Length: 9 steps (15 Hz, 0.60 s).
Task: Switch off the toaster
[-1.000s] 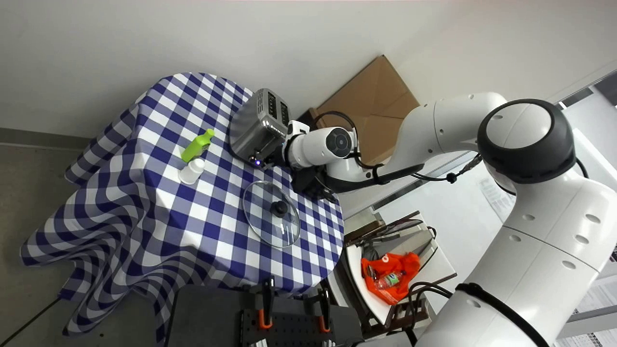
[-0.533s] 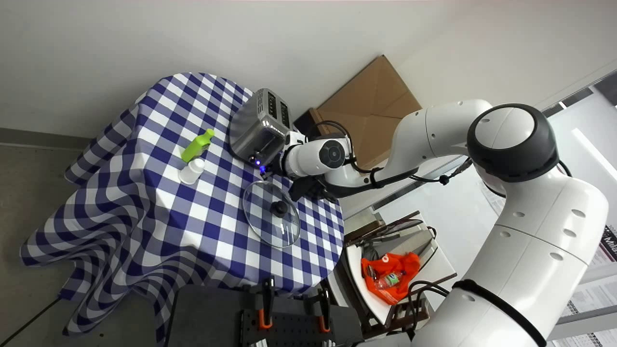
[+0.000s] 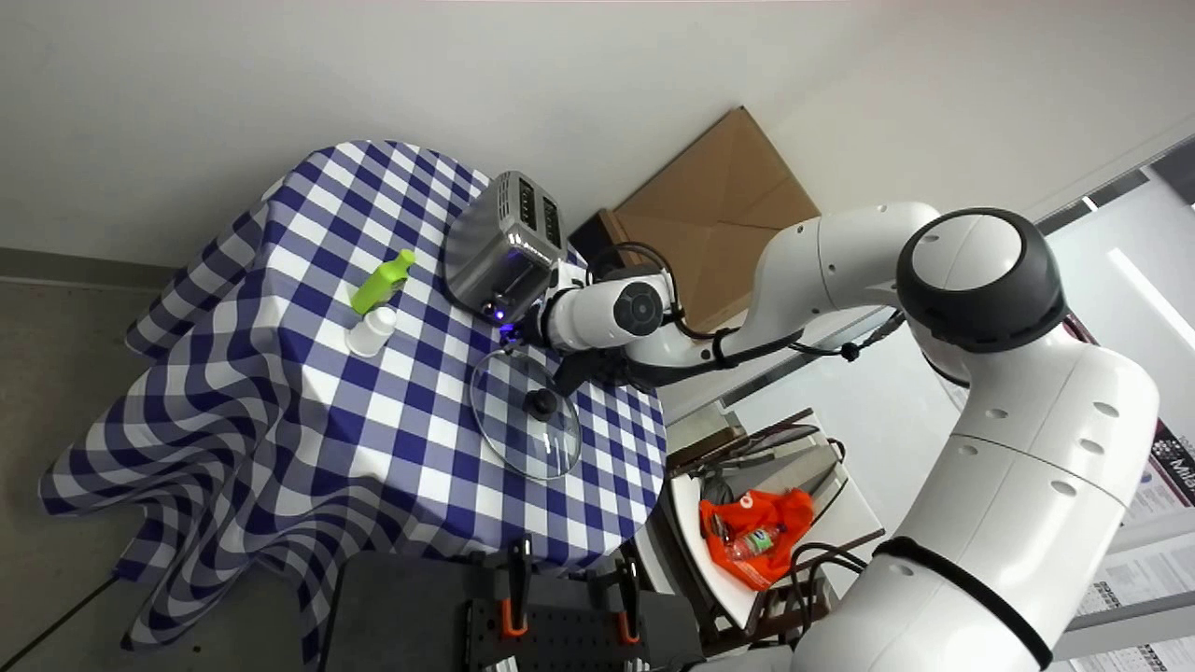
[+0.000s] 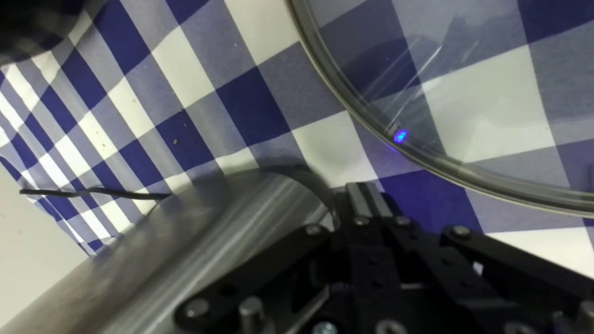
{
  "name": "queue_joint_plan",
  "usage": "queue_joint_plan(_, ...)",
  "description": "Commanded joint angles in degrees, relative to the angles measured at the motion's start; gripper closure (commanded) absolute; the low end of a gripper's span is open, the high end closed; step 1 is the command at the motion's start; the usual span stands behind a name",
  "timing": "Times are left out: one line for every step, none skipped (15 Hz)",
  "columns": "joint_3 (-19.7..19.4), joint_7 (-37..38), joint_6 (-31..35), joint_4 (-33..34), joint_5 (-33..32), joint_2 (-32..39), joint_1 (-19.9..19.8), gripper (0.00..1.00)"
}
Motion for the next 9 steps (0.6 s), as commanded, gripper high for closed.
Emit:
queue_joint_plan(2.28, 3.14, -0.89, 1.93, -2.72, 1.32, -1.96, 1.0)
queue_joint_plan(2.71, 3.55, -1.06, 2.29, -3.05, 1.55, -2.33, 1.0)
queue_joint_plan(3.12, 3.9, -1.21, 2.52, -3.45, 1.71, -2.72, 1.0)
queue_joint_plan(3.46, 4.33, -1.39, 2.76, -3.87, 1.92, -3.05, 1.0)
queue_joint_plan(3.75, 4.47, -1.54, 3.02, -4.2, 2.18, -3.3, 1.0)
queue_joint_plan(3.96, 4.42, -1.7, 3.16, -4.38, 2.44, -3.47, 1.0)
queue_joint_plan(4.16, 4.33, -1.83, 3.29, -4.5, 2.72, -3.62, 1.0)
queue_joint_plan(4.32, 4.21, -1.91, 3.36, -4.48, 2.95, -3.75, 1.0)
queue_joint_plan(4.53, 4.21, -1.98, 3.39, -4.5, 3.12, -3.86, 1.0)
